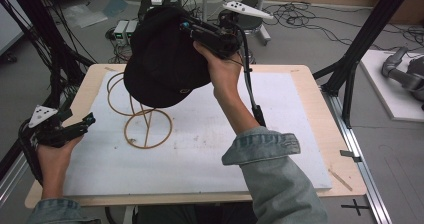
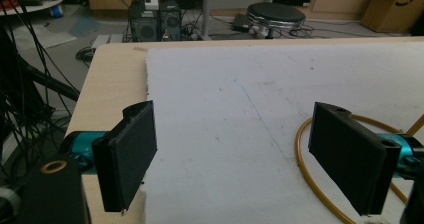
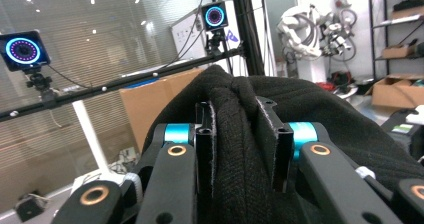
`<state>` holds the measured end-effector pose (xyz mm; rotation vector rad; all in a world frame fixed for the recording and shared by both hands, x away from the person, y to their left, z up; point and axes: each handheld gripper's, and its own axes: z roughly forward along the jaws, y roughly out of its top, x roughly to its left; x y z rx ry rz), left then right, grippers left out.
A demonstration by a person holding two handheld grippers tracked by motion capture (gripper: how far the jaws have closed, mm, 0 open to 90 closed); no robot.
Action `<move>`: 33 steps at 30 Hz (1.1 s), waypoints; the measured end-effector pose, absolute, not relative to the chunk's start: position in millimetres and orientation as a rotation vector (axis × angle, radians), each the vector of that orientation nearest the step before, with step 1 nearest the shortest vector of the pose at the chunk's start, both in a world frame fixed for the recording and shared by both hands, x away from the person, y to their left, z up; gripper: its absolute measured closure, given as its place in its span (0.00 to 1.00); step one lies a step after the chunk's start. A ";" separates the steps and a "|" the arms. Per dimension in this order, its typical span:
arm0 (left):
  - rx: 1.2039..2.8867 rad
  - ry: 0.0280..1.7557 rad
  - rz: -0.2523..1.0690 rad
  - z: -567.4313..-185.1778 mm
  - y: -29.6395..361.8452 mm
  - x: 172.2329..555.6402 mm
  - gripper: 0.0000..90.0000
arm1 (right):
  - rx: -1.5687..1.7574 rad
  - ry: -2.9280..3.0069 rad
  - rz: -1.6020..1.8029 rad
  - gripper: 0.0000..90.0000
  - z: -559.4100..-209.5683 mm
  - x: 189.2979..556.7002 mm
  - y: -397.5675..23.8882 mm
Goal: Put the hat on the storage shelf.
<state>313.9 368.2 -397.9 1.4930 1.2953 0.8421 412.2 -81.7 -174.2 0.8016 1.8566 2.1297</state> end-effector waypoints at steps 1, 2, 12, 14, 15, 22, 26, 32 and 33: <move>1.494 1.296 0.840 -397.9 368.4 313.8 0.22 | 0.805 1.866 2.138 0.82 -175.6 413.1 -79.4; 1.493 1.296 0.840 -398.0 368.3 313.9 0.22 | 0.807 1.875 2.142 0.82 -176.8 413.6 -76.9; 1.496 1.299 0.843 -398.4 369.9 313.3 0.22 | 0.826 1.971 2.133 0.81 -193.3 420.0 -47.4; 1.495 1.301 0.846 -398.4 370.4 313.2 0.22 | 0.829 1.977 2.134 0.81 -195.3 420.4 -44.5; 1.495 1.300 0.845 -398.2 371.0 312.8 0.22 | 0.828 1.997 2.125 0.81 -198.6 420.9 -38.4; 1.490 1.303 0.846 -398.3 371.9 312.3 0.22 | 0.835 2.053 2.103 0.81 -209.3 423.5 -19.9; 1.495 1.304 0.847 -398.4 371.9 312.3 0.22 | 0.834 2.081 2.083 0.81 -214.0 423.5 -9.9; 1.500 1.303 0.860 -397.8 371.9 312.0 0.22 | 0.825 2.112 2.052 0.80 -220.2 425.2 0.0; 1.499 1.303 0.859 -397.9 371.7 312.0 0.22 | 0.828 2.119 2.047 0.80 -222.8 426.3 3.5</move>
